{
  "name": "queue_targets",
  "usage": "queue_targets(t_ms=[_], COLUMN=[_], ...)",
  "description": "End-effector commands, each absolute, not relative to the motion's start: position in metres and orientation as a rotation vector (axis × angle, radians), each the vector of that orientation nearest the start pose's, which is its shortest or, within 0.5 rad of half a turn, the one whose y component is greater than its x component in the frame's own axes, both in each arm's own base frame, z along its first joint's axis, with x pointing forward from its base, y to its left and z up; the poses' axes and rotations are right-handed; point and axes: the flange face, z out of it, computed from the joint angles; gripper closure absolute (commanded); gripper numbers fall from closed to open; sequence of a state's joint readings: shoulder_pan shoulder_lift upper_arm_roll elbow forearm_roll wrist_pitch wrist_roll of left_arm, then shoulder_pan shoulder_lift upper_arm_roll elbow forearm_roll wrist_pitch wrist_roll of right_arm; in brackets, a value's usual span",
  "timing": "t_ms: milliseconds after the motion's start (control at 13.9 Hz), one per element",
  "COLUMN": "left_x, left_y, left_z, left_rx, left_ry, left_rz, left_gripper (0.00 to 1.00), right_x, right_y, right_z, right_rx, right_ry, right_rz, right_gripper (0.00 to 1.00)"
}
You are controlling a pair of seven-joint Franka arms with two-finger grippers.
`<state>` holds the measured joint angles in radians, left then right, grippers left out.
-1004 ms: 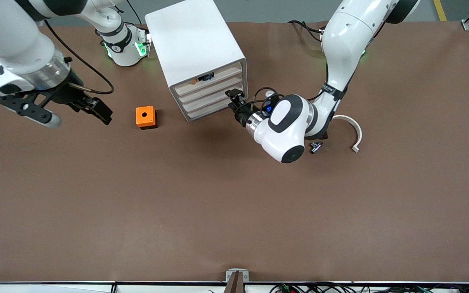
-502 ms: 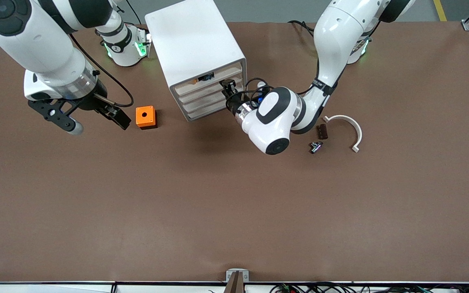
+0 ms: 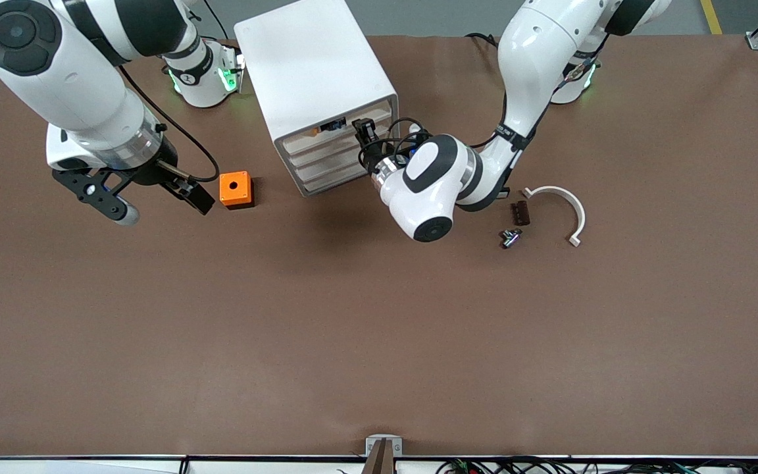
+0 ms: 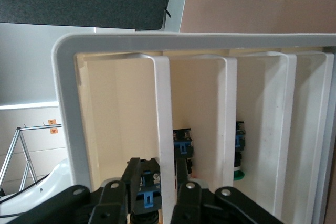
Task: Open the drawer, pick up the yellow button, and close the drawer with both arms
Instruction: 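Pull the drawer open with the left gripper while the right gripper reaches in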
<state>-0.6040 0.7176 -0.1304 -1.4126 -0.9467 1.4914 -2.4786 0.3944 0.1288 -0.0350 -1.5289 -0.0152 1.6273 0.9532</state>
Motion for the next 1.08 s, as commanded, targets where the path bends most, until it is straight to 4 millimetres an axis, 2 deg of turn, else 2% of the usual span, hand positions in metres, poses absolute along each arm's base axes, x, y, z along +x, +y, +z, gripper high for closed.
queue_targets(t_ms=[0,215,430,502,574,717,861,1004], left_x=[0.452,0.451,0.436,0.436,0.436,0.439,0.454,0.482], left_y=[-0.507,-0.509,-0.523,-0.523,-0.522,-0.519,-0.507,-0.481], left_z=[0.293,0.288,0.285,0.285,0.285,0.284,0.285,0.28], left_rx=[-1.184,-1.181,-1.197,-1.199,-1.199,-1.193,-1.17,-1.115], left_ry=[-1.857,-1.856,-1.835,-1.835,-1.838,-1.843,-1.873,-1.929], left_rz=[1.268,1.268,1.249,1.25,1.248,1.242,1.248,1.266], left_gripper=[0.66,0.66,0.66,0.8,1.0,1.0,1.0,1.0], right_x=[0.562,0.563,0.565,0.566,0.566,0.566,0.567,0.567], right_y=[0.212,0.212,0.212,0.212,0.212,0.214,0.215,0.215], right_z=[0.579,0.576,0.574,0.572,0.571,0.569,0.567,0.566], right_rx=[-3.025,-3.028,-3.029,-3.03,-3.031,-3.028,-3.029,-3.03], right_ry=[0.942,0.94,0.945,0.946,0.946,0.958,0.961,0.961], right_rz=[0.02,0.025,0.029,0.031,0.033,0.034,0.038,0.04], right_gripper=[0.0,0.0,0.0,0.0,0.0,0.0,0.0,0.0])
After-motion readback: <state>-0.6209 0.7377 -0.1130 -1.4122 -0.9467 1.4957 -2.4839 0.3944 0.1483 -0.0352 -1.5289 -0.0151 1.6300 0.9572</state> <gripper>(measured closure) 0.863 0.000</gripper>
